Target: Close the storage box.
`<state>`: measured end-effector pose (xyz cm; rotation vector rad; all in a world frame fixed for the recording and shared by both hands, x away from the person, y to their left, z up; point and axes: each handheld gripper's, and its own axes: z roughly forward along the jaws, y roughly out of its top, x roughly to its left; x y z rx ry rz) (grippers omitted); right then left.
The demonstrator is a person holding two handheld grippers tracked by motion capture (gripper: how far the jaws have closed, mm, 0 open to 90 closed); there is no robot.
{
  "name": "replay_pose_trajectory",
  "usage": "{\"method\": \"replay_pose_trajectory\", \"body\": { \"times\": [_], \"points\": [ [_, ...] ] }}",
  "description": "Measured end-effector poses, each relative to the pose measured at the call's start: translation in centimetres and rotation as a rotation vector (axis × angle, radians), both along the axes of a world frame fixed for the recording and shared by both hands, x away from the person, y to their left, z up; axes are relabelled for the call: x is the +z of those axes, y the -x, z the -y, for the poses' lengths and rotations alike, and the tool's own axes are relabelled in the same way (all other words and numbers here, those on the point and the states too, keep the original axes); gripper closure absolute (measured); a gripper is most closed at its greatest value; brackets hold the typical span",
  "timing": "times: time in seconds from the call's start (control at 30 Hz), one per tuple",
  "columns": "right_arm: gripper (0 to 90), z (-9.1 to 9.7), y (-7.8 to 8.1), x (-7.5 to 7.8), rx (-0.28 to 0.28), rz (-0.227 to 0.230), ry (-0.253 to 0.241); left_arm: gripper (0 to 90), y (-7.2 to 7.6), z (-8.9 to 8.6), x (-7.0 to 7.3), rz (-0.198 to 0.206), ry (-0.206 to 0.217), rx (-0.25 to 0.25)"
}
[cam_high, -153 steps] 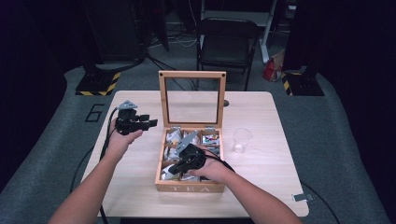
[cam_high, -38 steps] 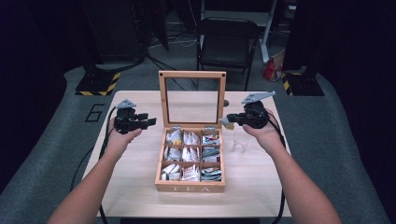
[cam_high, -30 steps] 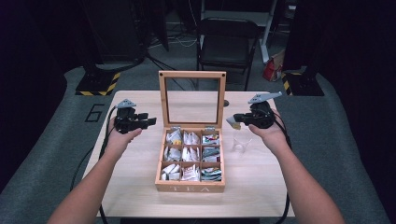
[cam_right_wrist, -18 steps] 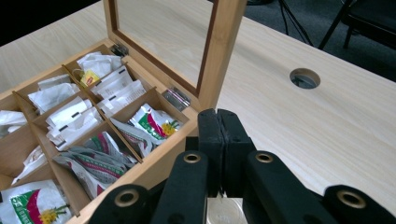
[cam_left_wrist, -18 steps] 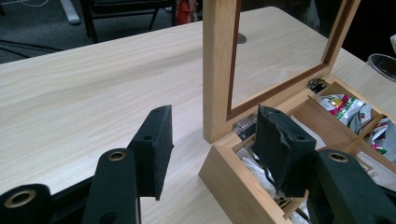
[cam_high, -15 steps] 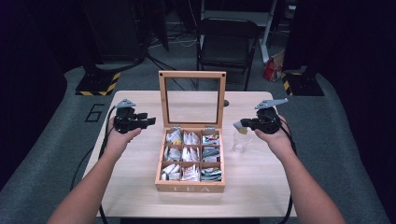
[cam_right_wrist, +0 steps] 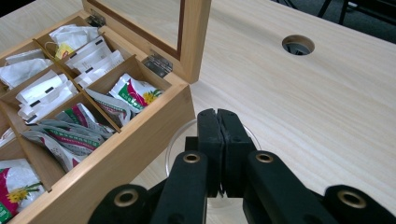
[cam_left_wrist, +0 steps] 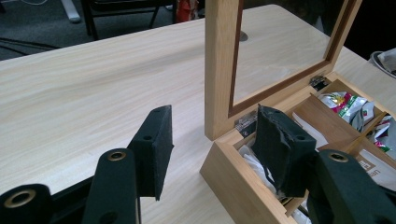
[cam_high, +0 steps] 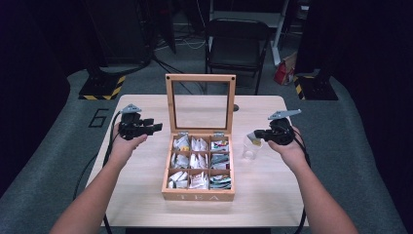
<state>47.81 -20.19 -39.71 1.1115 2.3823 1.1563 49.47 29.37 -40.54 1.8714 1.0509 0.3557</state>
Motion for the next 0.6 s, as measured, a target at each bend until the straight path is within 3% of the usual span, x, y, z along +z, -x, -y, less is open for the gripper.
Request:
{"method": "replay_pose_trajectory", "body": {
  "times": [0.6],
  "points": [
    [88.4, -0.5, -0.2, -2.3, -0.002, -0.046, 0.030, 46.8, 0.1, -0.2, -0.2, -0.003, 0.001, 0.003]
  ]
}}
